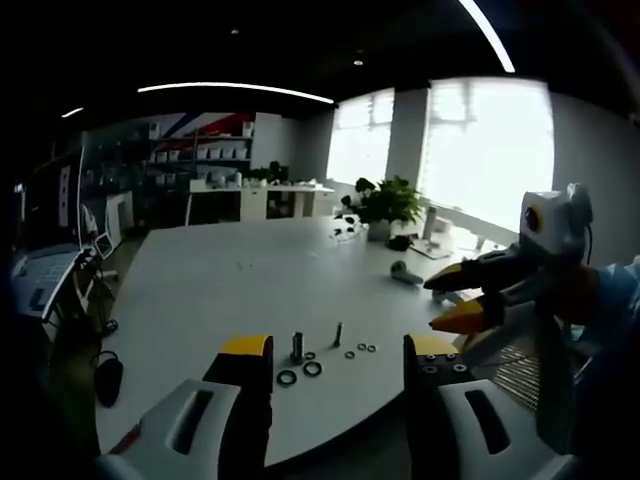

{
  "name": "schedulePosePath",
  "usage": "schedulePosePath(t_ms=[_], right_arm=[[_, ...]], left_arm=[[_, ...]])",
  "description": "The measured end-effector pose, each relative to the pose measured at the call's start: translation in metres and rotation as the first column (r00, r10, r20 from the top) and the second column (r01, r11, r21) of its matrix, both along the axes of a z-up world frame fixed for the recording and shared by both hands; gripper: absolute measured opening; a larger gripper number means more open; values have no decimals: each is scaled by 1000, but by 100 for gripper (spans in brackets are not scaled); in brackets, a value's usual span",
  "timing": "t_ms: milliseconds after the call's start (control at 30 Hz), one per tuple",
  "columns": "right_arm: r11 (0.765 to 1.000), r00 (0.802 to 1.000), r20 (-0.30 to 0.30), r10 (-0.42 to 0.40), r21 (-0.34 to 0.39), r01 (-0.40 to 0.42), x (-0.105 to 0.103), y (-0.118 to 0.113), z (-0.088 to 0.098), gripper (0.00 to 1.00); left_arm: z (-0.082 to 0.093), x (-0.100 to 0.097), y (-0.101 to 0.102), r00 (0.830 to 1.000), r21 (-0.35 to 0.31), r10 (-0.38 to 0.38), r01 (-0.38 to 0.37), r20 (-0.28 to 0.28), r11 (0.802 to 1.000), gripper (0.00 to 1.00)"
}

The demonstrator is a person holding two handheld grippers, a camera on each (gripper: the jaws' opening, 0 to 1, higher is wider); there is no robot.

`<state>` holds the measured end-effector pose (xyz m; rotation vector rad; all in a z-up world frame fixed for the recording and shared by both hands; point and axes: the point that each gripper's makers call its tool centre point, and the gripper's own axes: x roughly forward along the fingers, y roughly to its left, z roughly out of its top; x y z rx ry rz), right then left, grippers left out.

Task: Place the washer onto the threaded stud by aligning its center hole with the stud, sliding it down to the base, and recovering from edge contact or off-axis alignment until the washer reaches the visible bottom stop.

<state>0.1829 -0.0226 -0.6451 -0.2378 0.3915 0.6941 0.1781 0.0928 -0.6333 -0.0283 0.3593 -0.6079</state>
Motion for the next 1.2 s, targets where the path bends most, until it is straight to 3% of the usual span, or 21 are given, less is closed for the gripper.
schedulePosePath(t_ms=[167, 900, 933, 1033, 1100, 1200], right_arm=[[1000, 1000, 5, 3, 15, -3, 0, 2, 3, 39], [999, 999, 23, -41, -14, 42, 6, -4, 2, 37], [999, 999, 22, -44, -17, 45, 6, -5, 1, 36], [997, 997, -56, -57, 42, 59, 8, -3, -4, 37], [996, 995, -64, -77, 31, 79, 12, -7, -7, 37], [994, 994, -4, -113, -6, 113, 14, -13, -2, 34]], left_arm=[[1, 0, 0, 1000, -25, 0, 0, -10, 1000, 49], [-1, -5, -11, 998, 30, -61, 60, 4, 998, 48], [-2, -5, -12, 998, 40, -65, 65, 6, 997, 48], [-6, -8, -18, 995, 92, -96, 94, 15, 991, 48], [-7, -11, -22, 993, 96, -116, 114, 11, 989, 48], [-5, -14, -27, 988, 129, -148, 142, 41, 982, 46]])
